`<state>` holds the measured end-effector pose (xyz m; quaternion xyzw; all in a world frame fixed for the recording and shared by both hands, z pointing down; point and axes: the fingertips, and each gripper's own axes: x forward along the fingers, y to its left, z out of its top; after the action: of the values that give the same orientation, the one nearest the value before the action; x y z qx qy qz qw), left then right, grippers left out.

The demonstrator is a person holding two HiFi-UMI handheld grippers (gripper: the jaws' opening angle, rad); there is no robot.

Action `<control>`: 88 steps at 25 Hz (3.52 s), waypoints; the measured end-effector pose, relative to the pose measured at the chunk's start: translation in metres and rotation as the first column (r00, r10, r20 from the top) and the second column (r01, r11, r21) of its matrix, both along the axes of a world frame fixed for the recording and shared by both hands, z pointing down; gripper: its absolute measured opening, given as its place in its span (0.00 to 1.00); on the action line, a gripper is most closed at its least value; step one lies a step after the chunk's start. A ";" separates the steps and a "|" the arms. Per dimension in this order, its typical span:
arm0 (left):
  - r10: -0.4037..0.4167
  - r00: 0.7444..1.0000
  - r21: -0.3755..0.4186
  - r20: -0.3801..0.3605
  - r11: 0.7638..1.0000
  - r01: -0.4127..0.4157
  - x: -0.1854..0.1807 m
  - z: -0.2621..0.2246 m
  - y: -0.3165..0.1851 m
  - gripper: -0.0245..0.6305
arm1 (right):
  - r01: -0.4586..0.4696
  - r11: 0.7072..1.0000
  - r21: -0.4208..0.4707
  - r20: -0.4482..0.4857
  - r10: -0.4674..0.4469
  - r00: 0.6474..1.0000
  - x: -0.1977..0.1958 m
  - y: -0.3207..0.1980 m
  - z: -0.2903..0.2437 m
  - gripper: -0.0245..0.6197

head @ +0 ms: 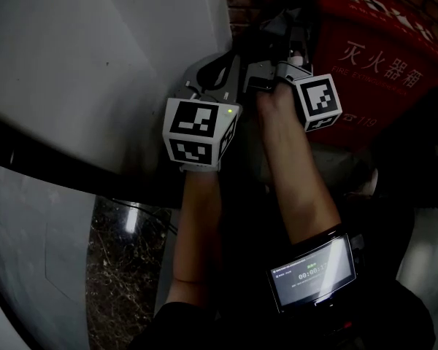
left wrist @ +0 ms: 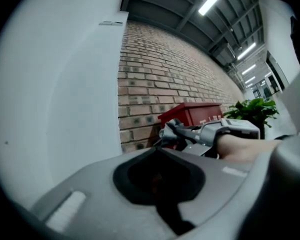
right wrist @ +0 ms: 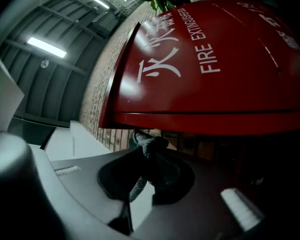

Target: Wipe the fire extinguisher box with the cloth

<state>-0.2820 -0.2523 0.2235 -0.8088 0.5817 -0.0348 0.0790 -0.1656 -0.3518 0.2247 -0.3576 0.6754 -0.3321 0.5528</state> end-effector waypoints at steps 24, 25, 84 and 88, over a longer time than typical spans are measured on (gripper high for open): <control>0.015 1.000 -0.106 -0.014 0.994 -0.016 0.024 0.104 -0.015 0.04 | -0.009 0.974 -0.227 0.041 0.019 0.999 0.019 -0.013 0.148 0.09; 0.007 1.000 -0.114 -0.023 0.993 -0.010 0.023 0.112 -0.016 0.04 | -0.008 0.971 -0.241 0.041 0.018 0.999 0.018 -0.013 0.158 0.09; -0.081 0.997 -0.189 0.006 0.979 0.081 0.041 0.154 0.008 0.04 | 0.239 0.971 -0.023 -0.972 -0.078 0.221 -0.013 0.089 0.189 0.09; -0.099 0.994 -0.179 -0.056 0.980 0.087 0.073 0.129 0.010 0.04 | 0.168 0.985 0.039 -0.996 0.024 0.087 0.039 0.087 0.155 0.09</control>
<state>-0.2088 -0.2418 0.3525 -0.7852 0.6158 -0.0636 -0.0135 -0.1266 -0.2645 0.3793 -0.4137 0.9094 0.0183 -0.0401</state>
